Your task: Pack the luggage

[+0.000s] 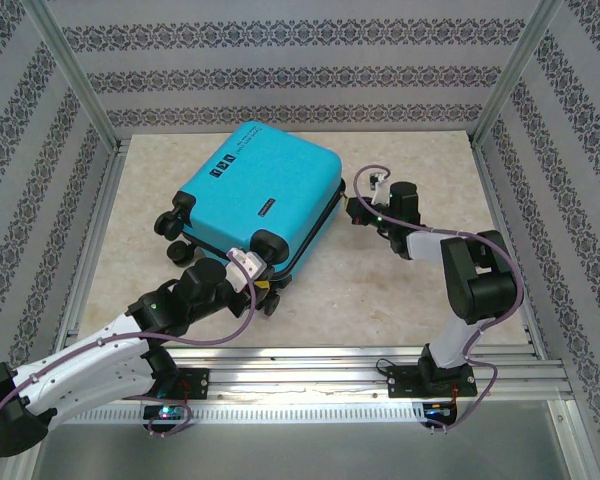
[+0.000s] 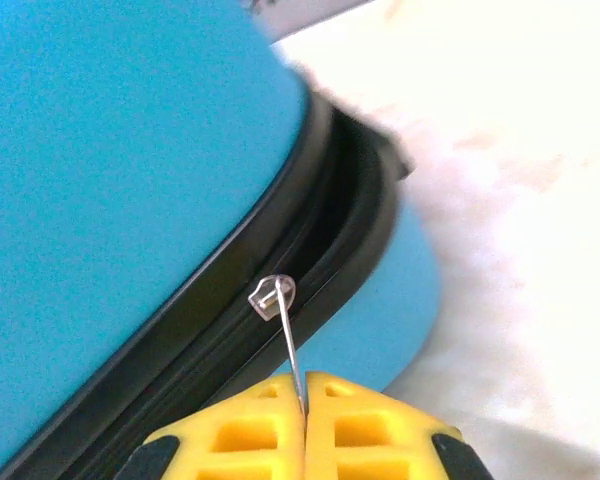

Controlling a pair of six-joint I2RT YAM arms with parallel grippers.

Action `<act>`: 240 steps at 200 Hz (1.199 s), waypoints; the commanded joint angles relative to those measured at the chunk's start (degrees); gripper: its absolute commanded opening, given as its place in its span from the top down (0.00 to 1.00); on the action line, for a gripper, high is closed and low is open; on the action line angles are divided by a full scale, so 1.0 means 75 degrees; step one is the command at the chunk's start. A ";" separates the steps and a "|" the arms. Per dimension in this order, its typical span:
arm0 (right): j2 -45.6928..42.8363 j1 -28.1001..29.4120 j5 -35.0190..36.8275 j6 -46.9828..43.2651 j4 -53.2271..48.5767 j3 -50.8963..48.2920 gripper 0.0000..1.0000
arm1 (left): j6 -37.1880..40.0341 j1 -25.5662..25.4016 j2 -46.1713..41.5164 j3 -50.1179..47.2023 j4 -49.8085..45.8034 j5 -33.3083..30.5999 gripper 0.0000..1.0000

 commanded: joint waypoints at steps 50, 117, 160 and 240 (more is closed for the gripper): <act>0.0408 -0.0809 0.1170 0.0263 -0.0105 0.0857 1.00 | 0.0628 0.0087 -0.0670 0.0345 0.1019 0.1153 0.94; -0.0238 -0.0754 0.0775 0.0386 0.0299 -0.0304 1.00 | 0.0227 0.0864 -0.0437 -0.0070 0.1897 0.0612 0.43; -0.0734 -0.0498 0.0661 0.0376 0.0417 -0.1052 1.00 | -0.0103 0.1366 -0.0264 -0.0510 0.2440 -0.0187 0.24; -0.2349 0.0612 0.1053 0.0029 -0.0396 -0.2220 1.00 | -0.1092 0.3113 0.0700 -0.0493 0.3051 -0.0906 0.21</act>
